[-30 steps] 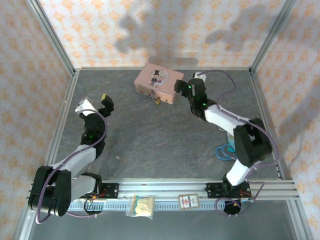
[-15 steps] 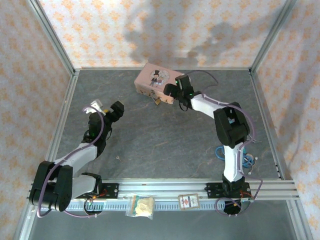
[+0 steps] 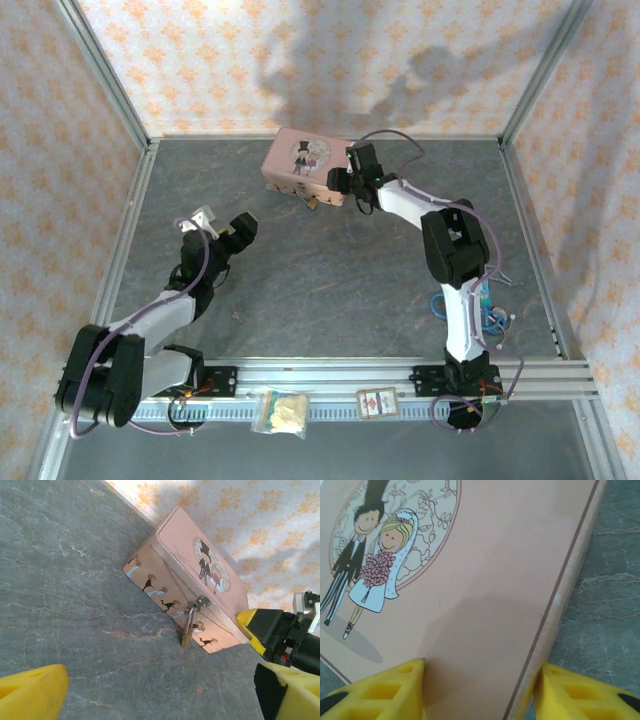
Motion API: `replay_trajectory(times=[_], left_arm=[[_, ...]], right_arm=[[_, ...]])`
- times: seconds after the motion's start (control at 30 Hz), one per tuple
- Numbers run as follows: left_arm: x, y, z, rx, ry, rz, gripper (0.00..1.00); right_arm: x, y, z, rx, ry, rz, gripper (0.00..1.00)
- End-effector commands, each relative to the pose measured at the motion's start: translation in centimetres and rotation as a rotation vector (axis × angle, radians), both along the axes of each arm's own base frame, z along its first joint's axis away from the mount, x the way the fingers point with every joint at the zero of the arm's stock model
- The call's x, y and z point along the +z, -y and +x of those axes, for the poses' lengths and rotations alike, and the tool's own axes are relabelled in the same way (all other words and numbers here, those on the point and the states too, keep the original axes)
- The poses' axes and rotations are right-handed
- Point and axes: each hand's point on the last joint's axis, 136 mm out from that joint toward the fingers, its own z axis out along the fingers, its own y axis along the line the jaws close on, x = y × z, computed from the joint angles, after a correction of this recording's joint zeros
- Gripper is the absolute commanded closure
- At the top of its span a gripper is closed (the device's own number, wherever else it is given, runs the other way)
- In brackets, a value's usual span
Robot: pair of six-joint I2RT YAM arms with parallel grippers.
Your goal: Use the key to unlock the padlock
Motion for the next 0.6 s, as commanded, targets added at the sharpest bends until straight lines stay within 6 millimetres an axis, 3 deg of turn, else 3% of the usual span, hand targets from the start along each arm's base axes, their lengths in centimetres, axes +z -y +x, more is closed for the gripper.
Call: replay_trajectory(times=[0.0, 0.13, 0.23, 0.4, 0.57], left_arm=[[-0.8, -0.5, -1.3, 0.018, -0.032, 0.023, 0.04], [-0.3, -1.0, -1.9, 0.037, -0.026, 0.026, 0.04], [-0.5, -0.8, -2.2, 0.026, -0.041, 0.033, 0.04], [-1.1, -0.3, -2.2, 0.003, -0.068, 0.024, 0.05], [-0.7, 0.1, -2.2, -0.005, -0.054, -0.013, 0.05]], right_arm=[[-4.4, 1.4, -5.6, 0.19, -0.148, -0.199, 0.52], [-5.0, 2.9, -8.4, 0.204, -0.173, -0.221, 0.54], [-5.0, 4.0, -9.1, 0.185, -0.163, -0.24, 0.53], [-3.6, 5.1, -6.6, 0.117, -0.138, -0.235, 0.5], [-2.2, 4.4, -3.6, 0.09, -0.112, -0.181, 0.49]])
